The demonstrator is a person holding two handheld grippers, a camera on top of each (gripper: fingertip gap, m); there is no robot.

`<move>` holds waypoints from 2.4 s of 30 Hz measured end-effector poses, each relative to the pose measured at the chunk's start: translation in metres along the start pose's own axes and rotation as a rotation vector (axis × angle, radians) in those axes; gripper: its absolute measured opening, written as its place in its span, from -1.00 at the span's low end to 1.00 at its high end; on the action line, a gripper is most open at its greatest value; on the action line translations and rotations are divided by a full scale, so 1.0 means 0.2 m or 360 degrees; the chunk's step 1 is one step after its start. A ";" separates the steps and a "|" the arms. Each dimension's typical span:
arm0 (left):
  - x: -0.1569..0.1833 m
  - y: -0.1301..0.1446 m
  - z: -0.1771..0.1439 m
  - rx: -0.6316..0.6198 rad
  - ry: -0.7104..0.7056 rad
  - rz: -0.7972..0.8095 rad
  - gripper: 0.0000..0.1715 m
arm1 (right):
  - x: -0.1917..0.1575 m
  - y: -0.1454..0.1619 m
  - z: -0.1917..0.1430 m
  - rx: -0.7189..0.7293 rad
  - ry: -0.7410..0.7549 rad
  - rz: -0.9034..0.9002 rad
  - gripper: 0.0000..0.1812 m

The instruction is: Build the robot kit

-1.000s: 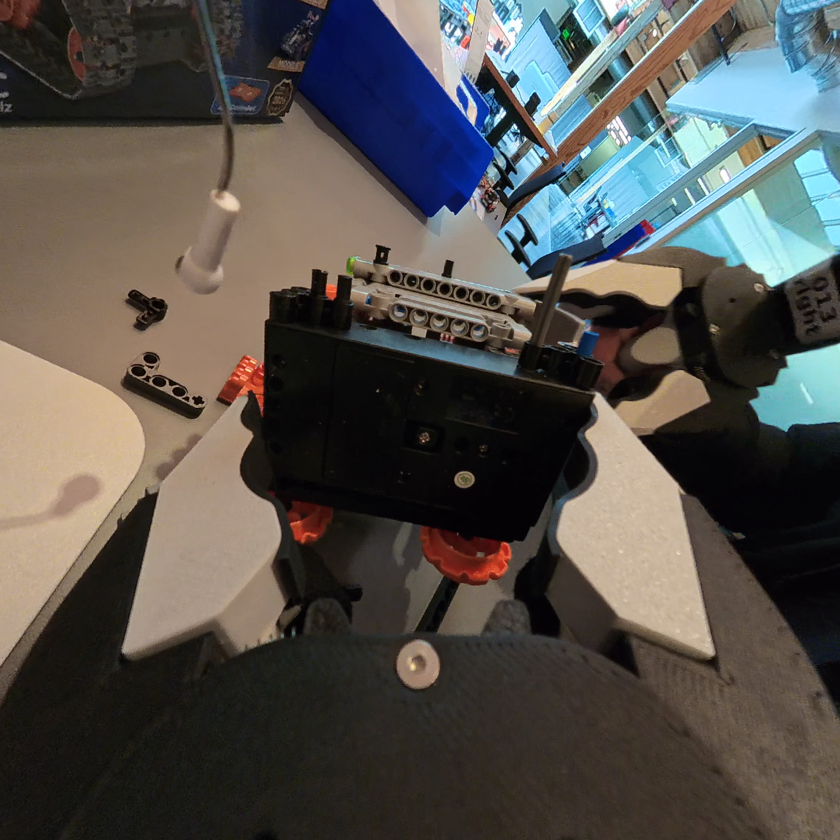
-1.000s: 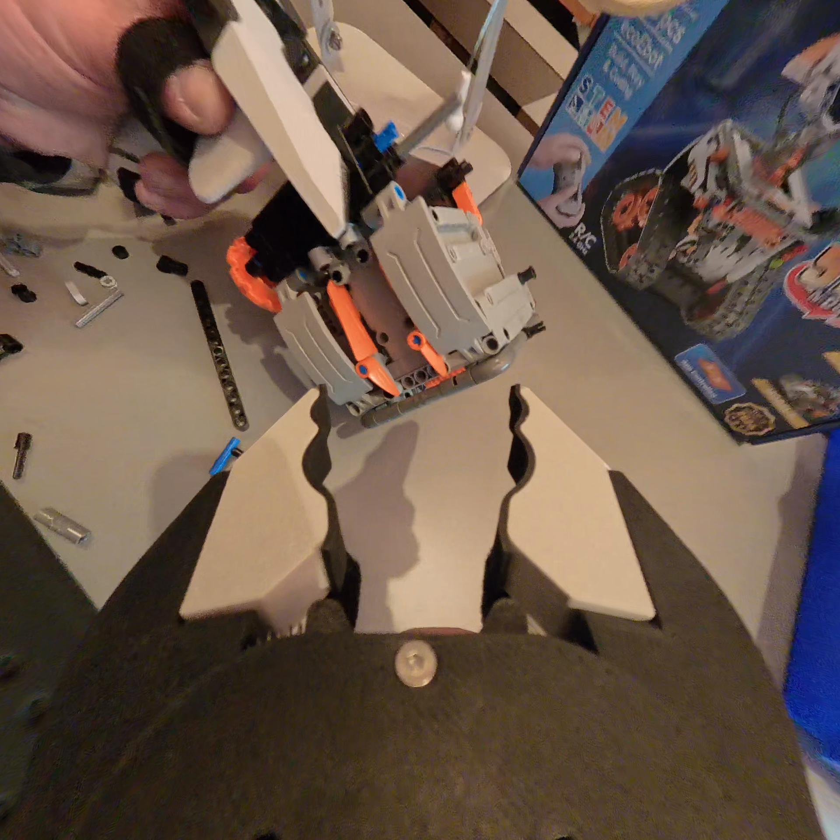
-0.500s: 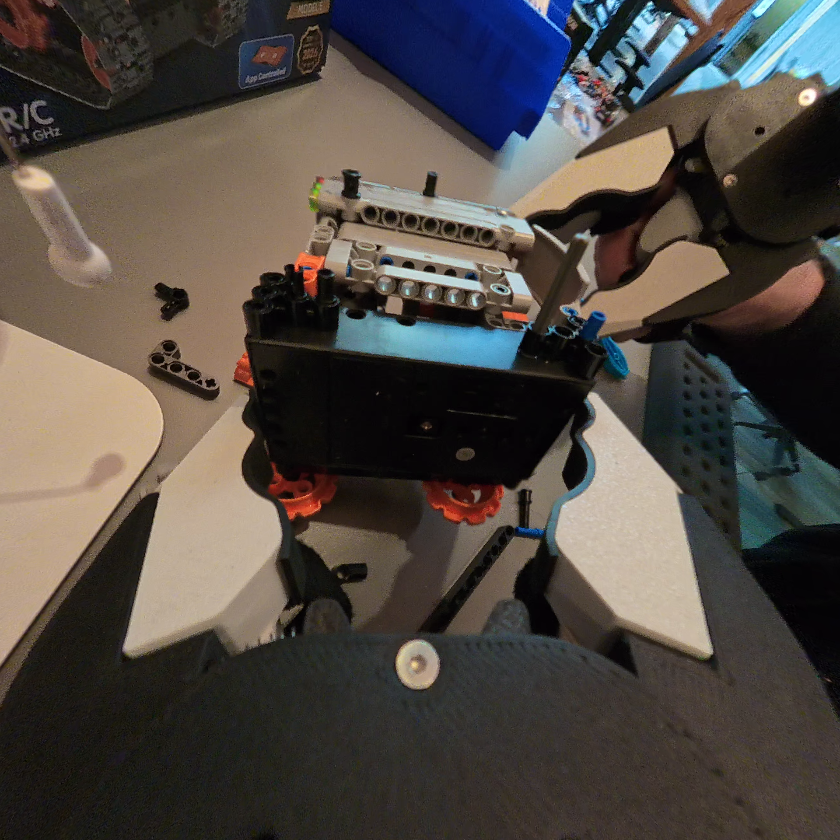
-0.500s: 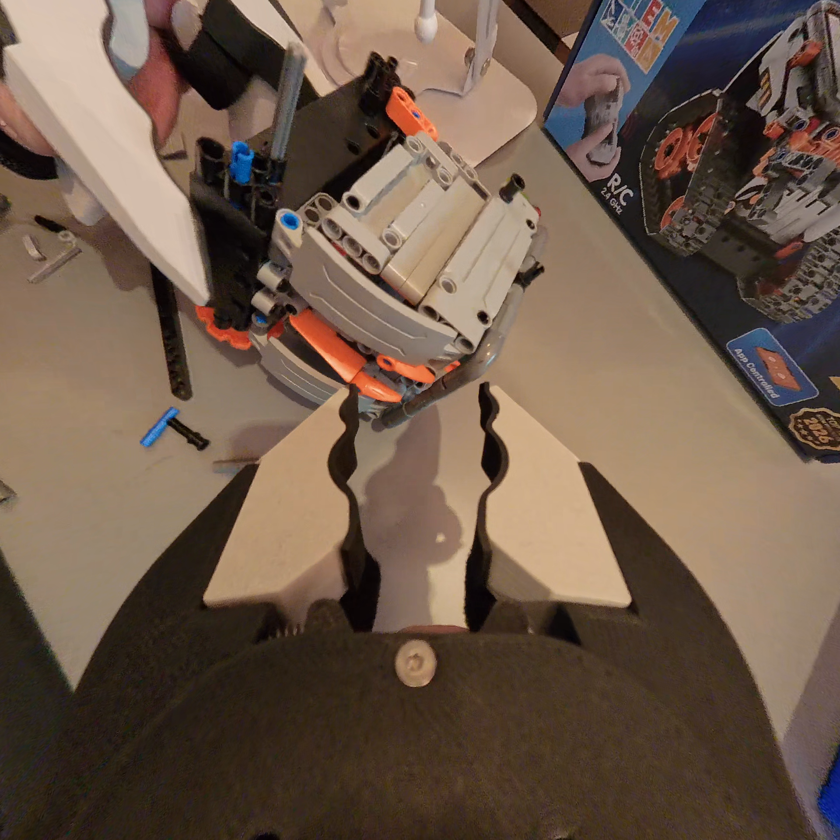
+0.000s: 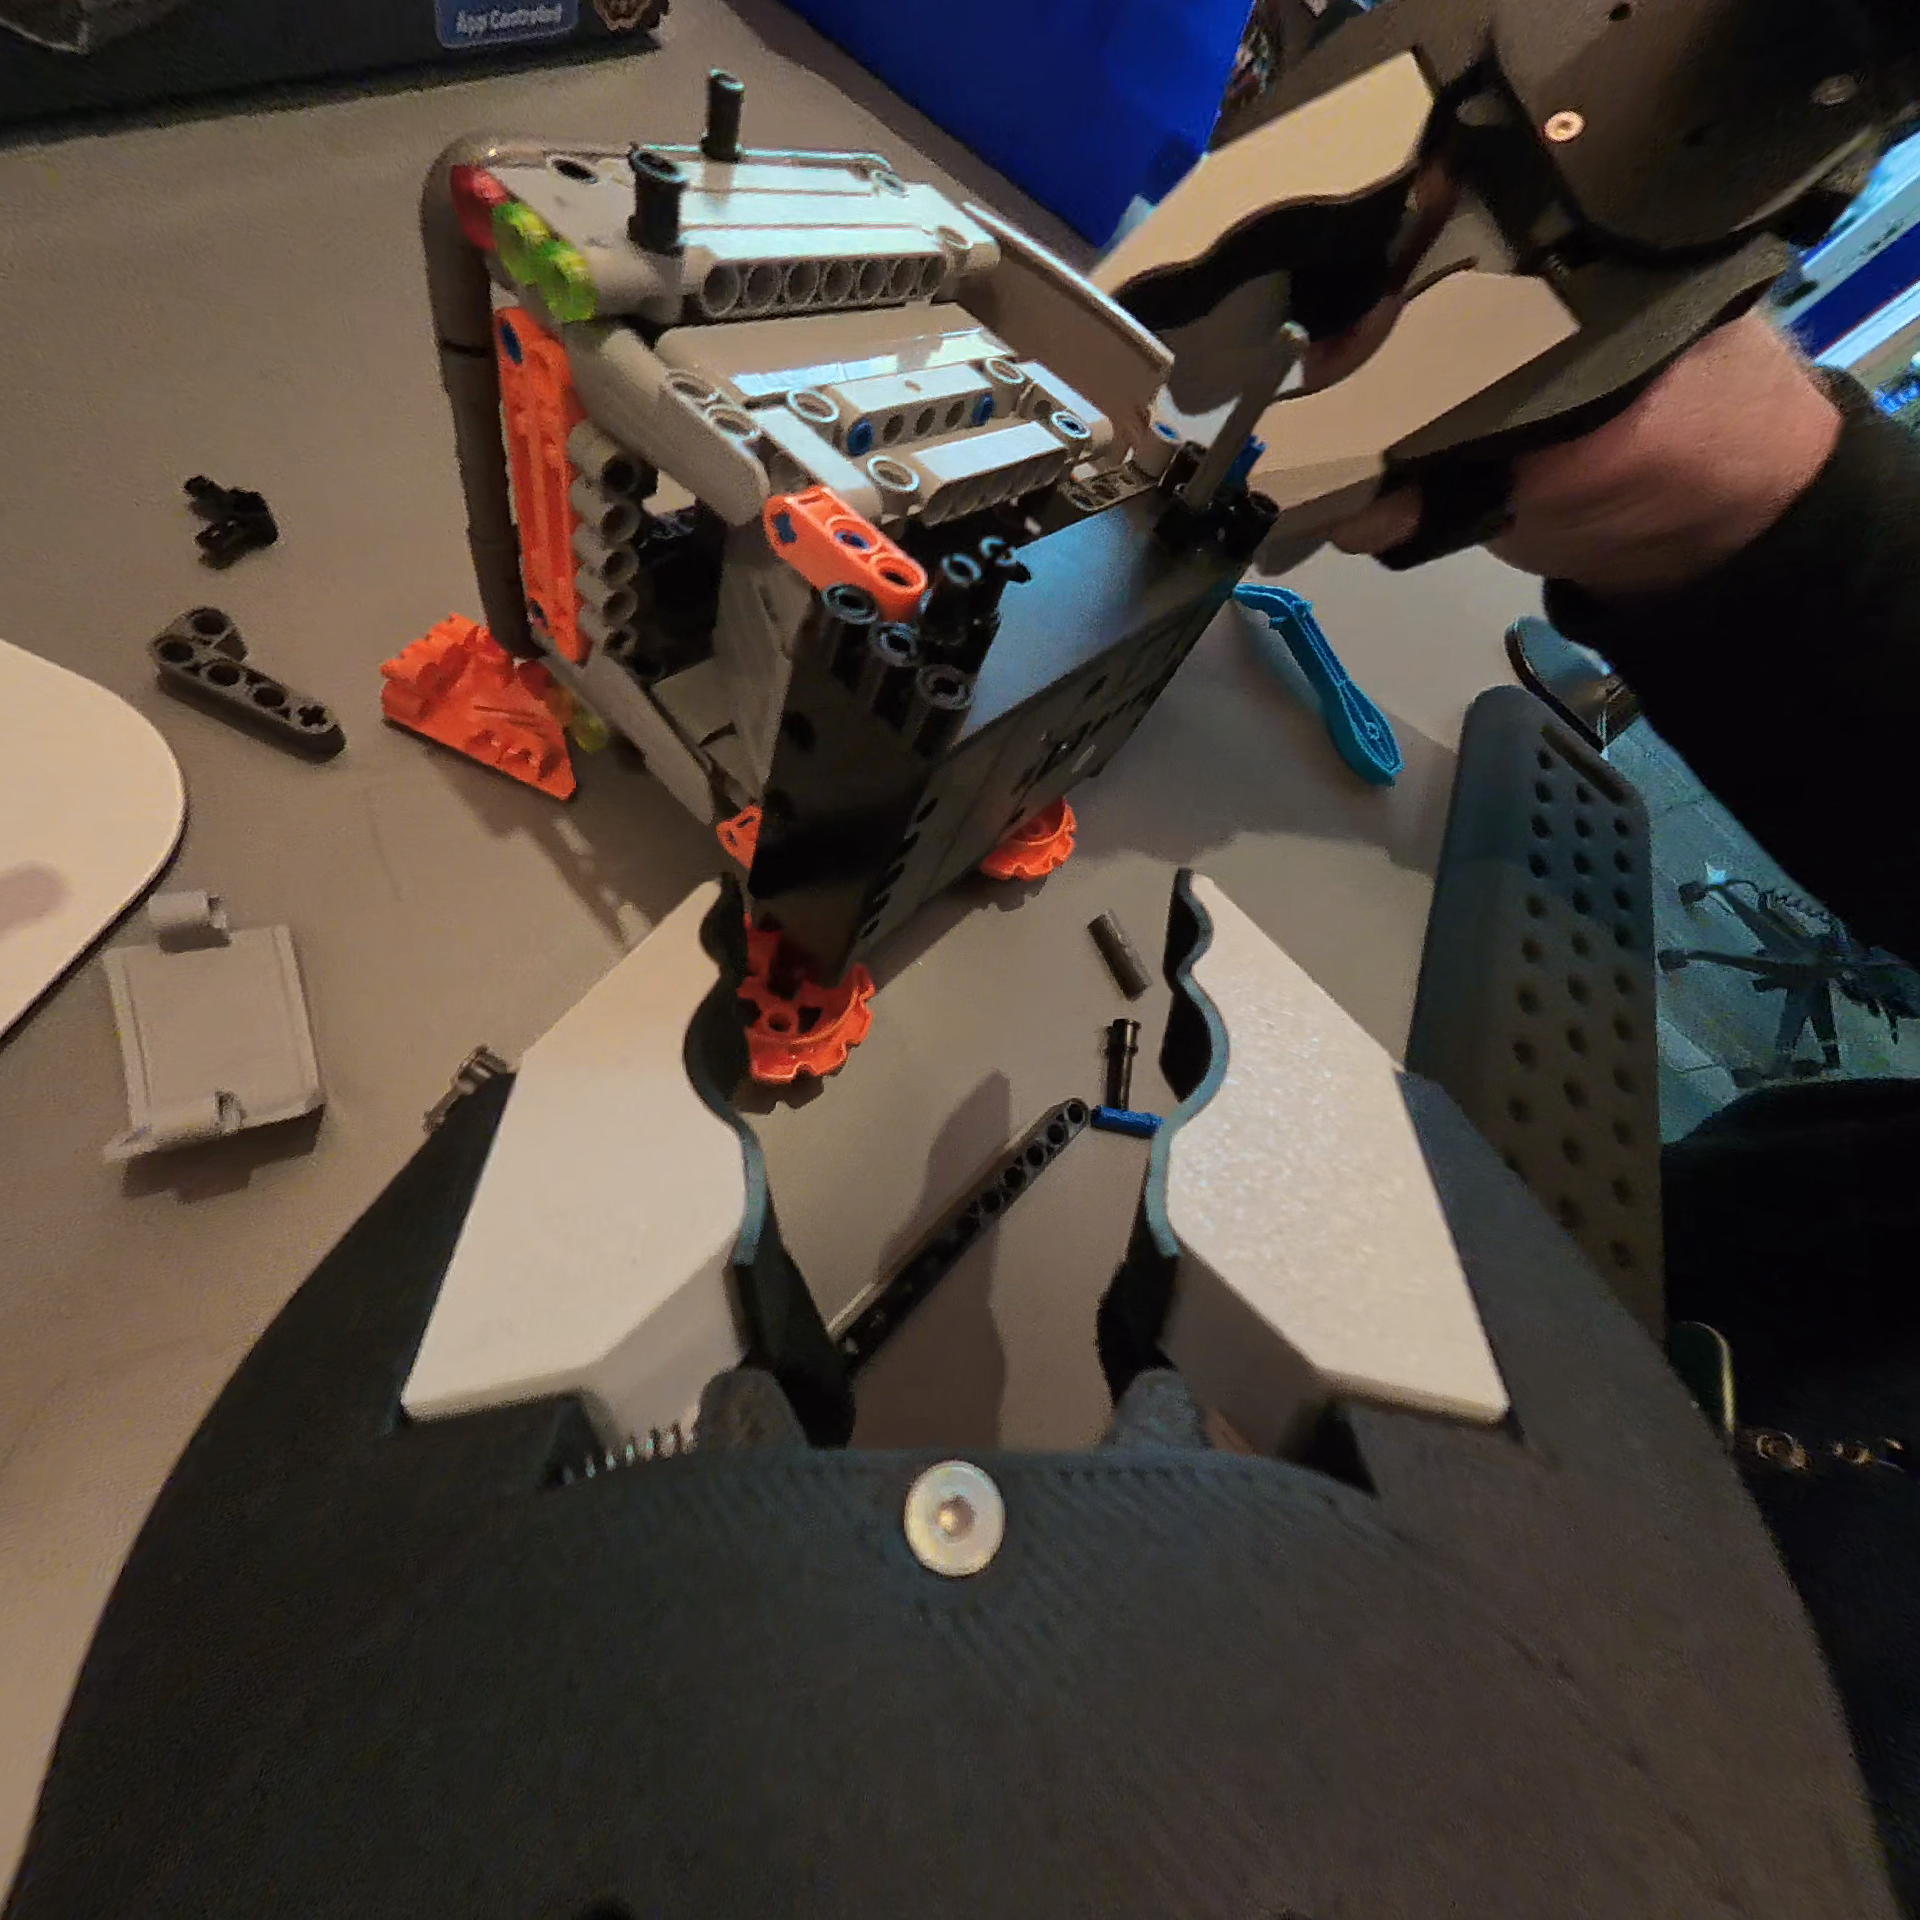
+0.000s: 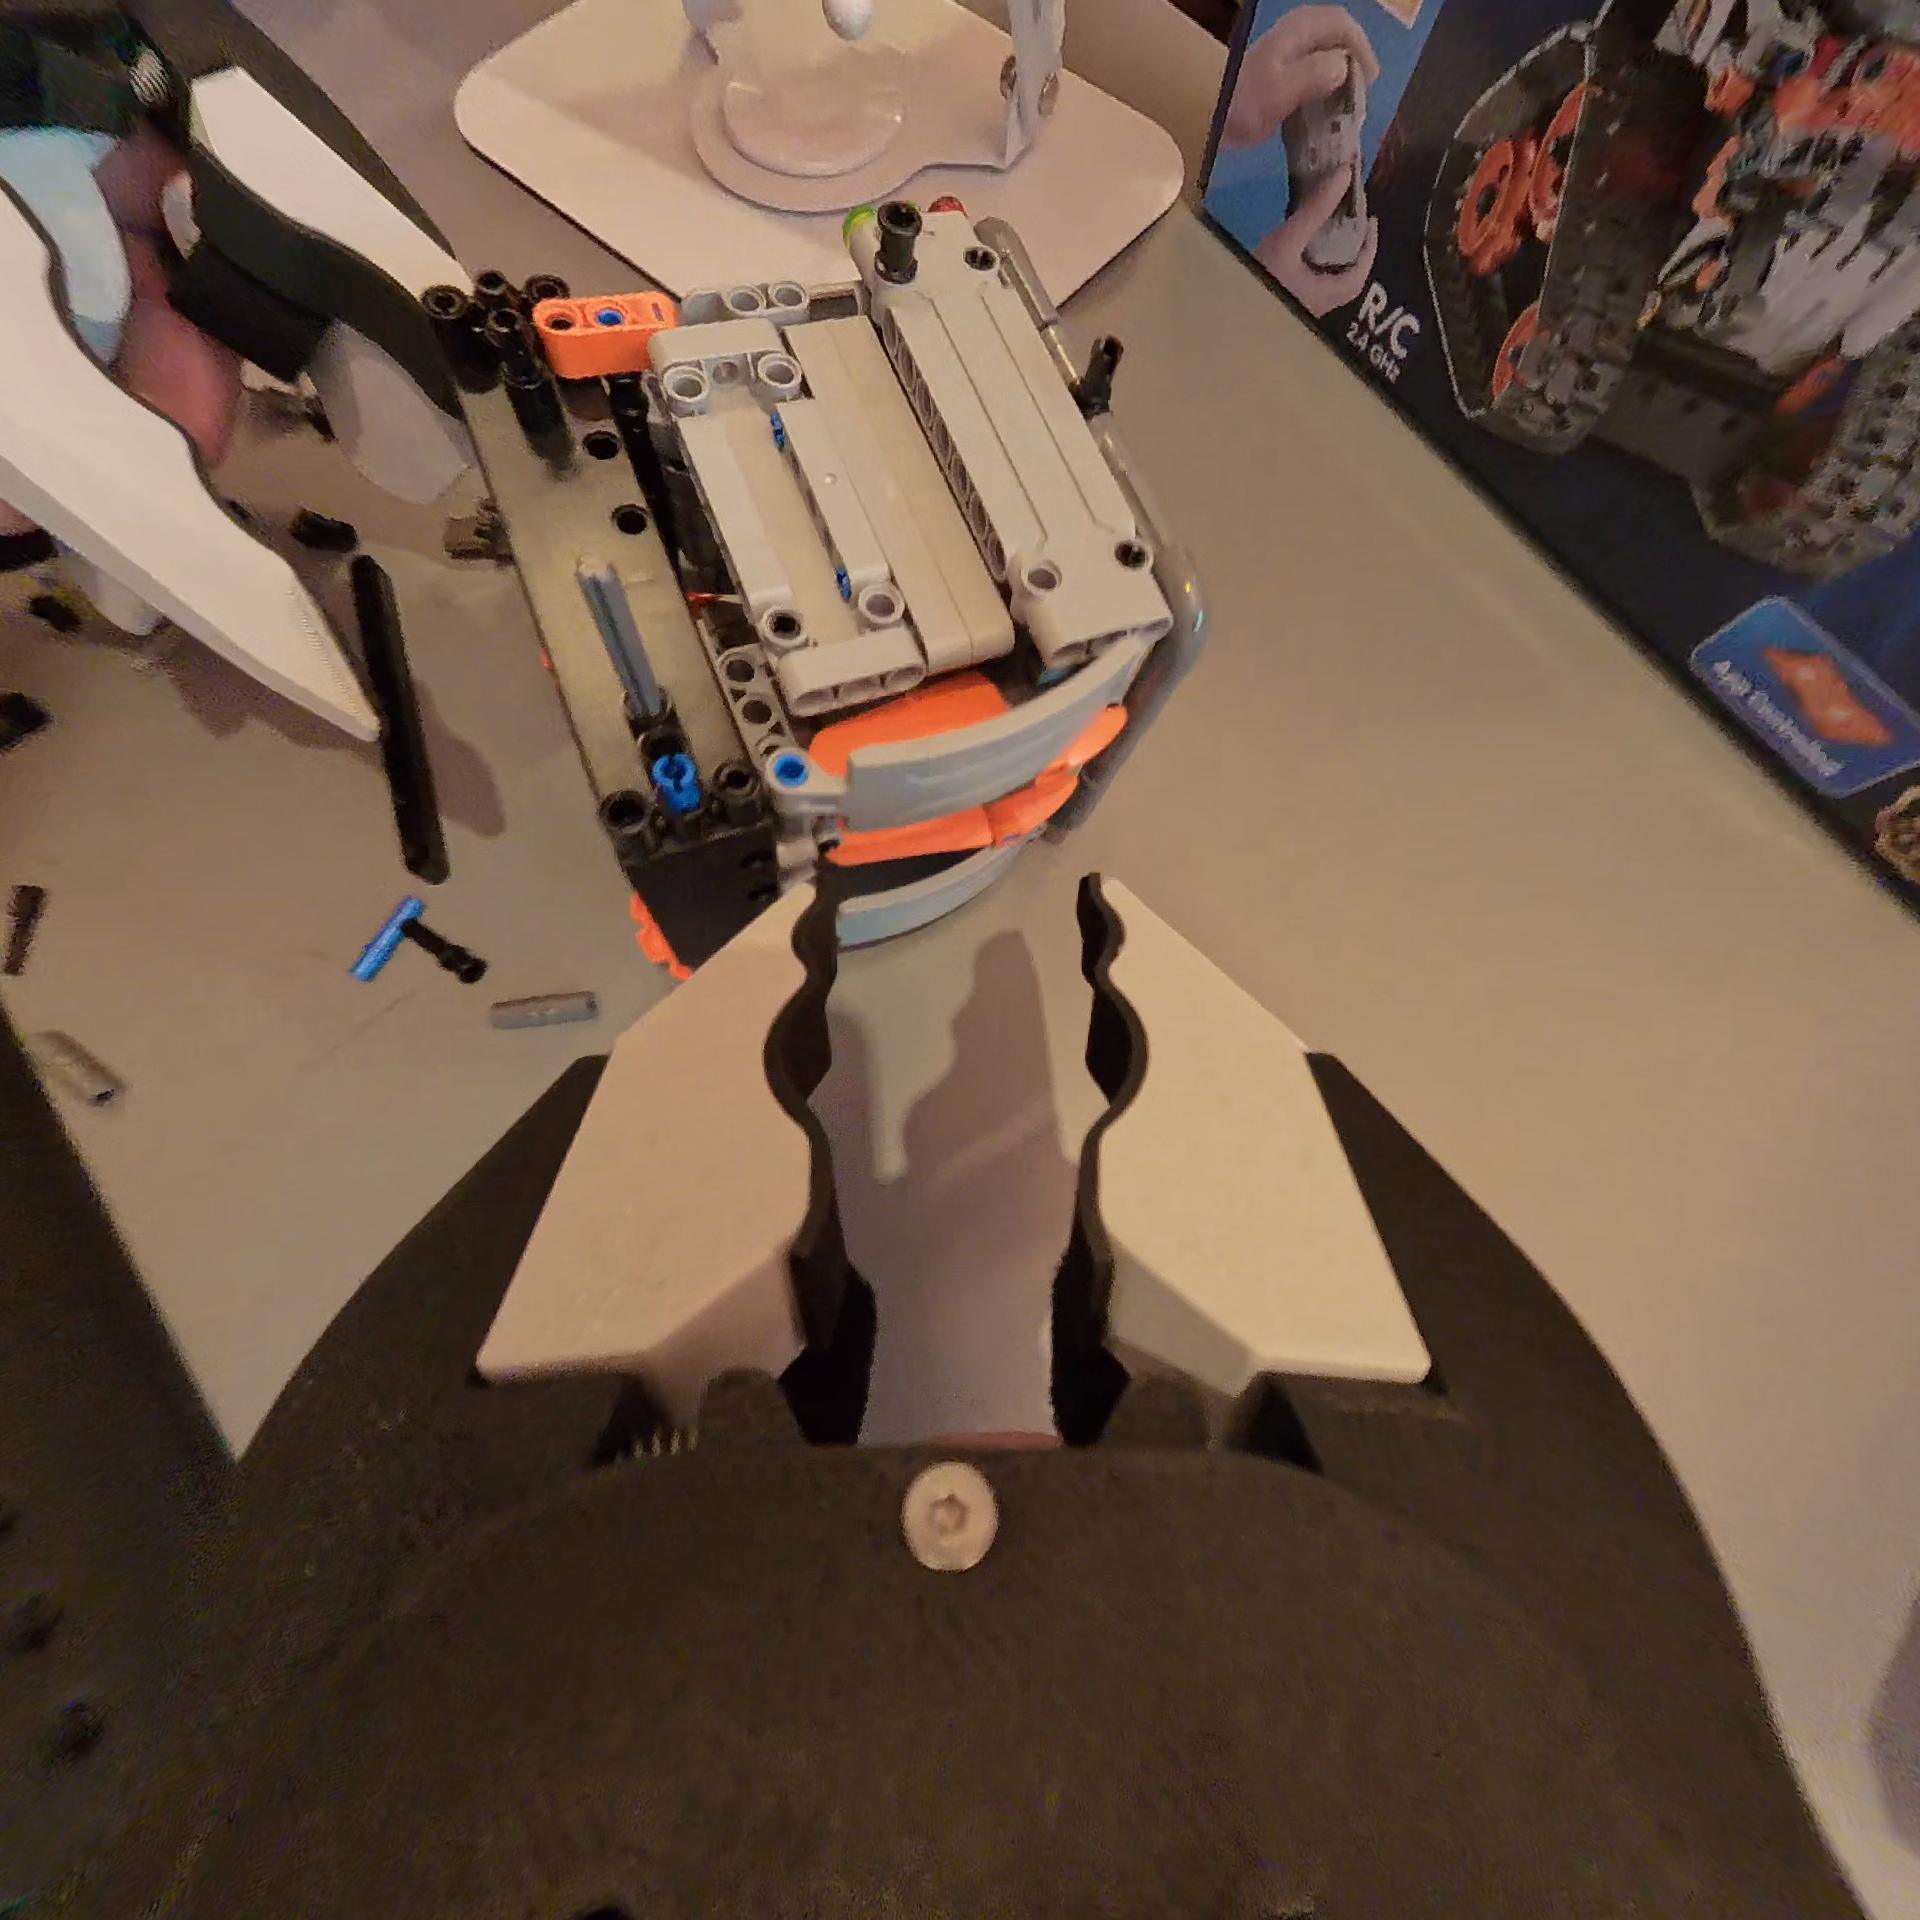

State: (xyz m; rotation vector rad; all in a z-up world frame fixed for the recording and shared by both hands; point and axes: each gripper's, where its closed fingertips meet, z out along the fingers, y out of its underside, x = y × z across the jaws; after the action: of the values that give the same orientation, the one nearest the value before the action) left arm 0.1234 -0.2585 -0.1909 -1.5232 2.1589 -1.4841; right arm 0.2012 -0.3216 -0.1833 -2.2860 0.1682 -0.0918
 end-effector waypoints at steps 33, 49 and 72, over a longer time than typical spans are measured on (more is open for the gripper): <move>0.05 0.04 -0.22 0.0236 -0.0127 -0.0069 -0.25 | -0.12 0.00 -0.12 0.0355 -0.0170 0.0140 -0.41; 0.13 -0.06 0.09 0.0105 0.0103 0.0094 -0.14 | -0.08 -0.04 -0.01 0.0325 -0.0096 0.0150 -0.45; -0.05 0.17 -0.46 -0.0019 -0.0236 0.0143 -0.36 | -0.32 0.07 -0.20 0.0188 -0.0244 -0.0049 -0.71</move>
State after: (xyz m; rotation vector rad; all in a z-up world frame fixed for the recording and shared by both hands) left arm 0.0522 -0.1915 -0.1727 -1.4686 2.1248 -1.2898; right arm 0.1316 -0.3504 -0.1688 -2.1677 0.0460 0.0563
